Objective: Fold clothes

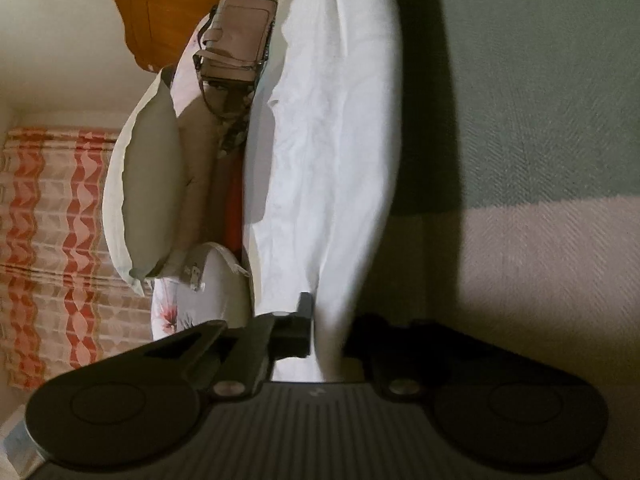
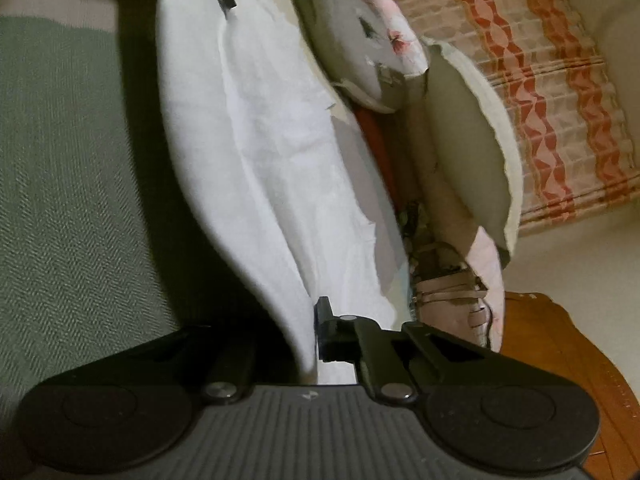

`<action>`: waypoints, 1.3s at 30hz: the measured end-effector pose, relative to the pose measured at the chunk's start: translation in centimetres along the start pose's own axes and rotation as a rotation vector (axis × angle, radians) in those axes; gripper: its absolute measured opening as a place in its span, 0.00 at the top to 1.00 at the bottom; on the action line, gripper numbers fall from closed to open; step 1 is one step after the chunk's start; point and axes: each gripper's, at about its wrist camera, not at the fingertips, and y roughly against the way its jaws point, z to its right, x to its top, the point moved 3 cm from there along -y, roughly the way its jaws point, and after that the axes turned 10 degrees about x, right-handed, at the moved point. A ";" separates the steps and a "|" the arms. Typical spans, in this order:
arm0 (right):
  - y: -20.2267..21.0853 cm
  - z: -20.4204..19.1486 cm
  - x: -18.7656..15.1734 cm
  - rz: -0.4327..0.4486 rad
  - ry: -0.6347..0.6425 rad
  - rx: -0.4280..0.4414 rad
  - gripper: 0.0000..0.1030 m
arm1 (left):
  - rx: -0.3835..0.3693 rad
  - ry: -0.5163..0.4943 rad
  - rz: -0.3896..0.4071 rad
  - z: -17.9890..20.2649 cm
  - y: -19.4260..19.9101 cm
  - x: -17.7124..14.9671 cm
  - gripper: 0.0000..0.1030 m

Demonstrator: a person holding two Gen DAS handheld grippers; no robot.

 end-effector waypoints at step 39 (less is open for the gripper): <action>19.6 -10.2 -2.5 -0.001 -0.182 0.368 0.91 | -0.331 0.233 -0.033 0.8 22.9 -4.4 0.95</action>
